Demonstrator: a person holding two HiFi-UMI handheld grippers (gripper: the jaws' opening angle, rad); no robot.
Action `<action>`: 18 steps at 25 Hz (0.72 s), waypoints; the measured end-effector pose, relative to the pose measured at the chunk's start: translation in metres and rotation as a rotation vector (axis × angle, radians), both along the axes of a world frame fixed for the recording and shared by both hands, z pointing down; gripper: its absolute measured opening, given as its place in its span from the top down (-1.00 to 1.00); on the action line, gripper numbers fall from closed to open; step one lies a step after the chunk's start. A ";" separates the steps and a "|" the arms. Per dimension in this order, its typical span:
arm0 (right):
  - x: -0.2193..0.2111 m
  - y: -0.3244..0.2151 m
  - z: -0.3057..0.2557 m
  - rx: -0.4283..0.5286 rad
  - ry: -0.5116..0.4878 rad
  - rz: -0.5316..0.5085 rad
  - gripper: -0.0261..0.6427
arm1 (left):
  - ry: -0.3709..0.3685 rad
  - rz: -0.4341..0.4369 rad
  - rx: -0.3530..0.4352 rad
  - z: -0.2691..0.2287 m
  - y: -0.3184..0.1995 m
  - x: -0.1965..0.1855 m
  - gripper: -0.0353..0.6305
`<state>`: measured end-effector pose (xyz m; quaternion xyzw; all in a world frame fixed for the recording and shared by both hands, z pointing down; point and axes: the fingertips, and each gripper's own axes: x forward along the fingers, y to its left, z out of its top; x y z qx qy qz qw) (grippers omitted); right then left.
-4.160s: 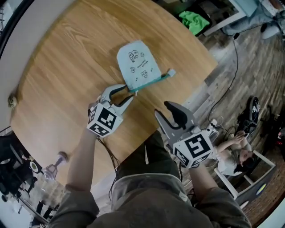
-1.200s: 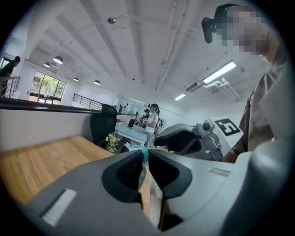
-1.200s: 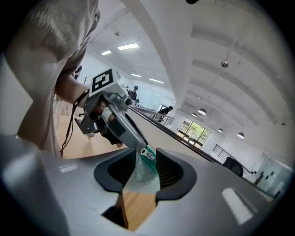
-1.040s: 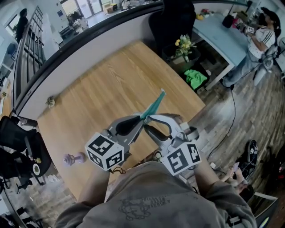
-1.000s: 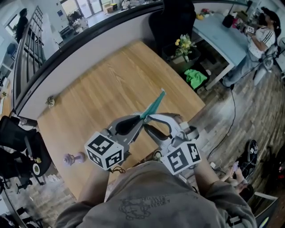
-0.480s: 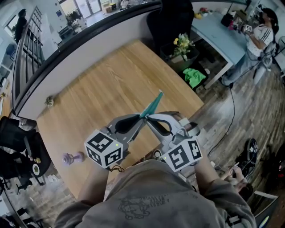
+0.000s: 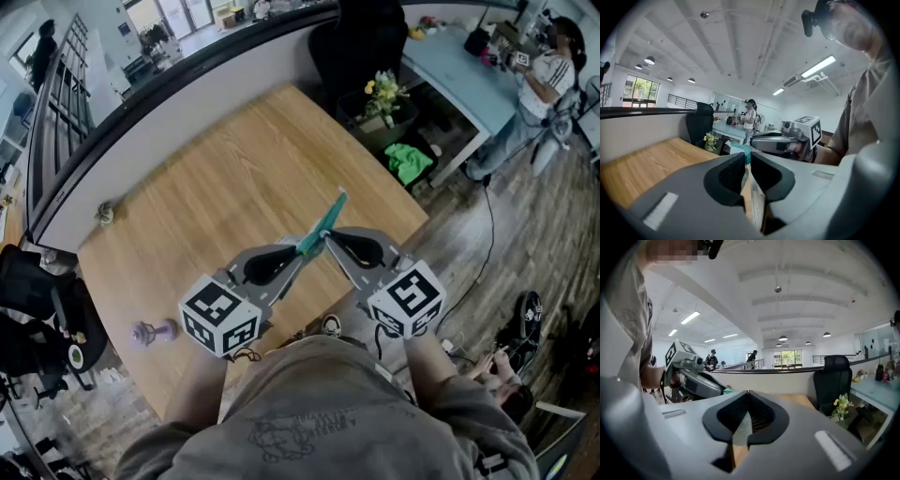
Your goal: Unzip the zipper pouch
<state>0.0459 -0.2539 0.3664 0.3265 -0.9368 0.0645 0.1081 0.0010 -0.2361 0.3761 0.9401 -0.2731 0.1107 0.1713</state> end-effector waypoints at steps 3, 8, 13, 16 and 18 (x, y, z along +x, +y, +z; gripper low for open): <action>0.016 -0.011 0.004 -0.026 -0.024 0.055 0.89 | -0.003 0.005 -0.004 0.002 0.004 -0.004 0.78; 0.050 -0.027 0.009 -0.032 0.002 0.163 0.89 | -0.013 -0.009 -0.007 0.005 0.006 -0.017 0.78; 0.080 -0.034 0.014 -0.077 -0.028 0.236 0.89 | -0.009 -0.030 0.006 0.001 0.008 -0.030 0.78; 0.080 -0.033 0.017 -0.086 -0.032 0.259 0.89 | 0.003 -0.046 0.004 0.000 0.007 -0.030 0.78; 0.079 -0.032 0.016 -0.082 -0.056 0.278 0.88 | 0.009 -0.054 0.002 0.000 0.009 -0.031 0.78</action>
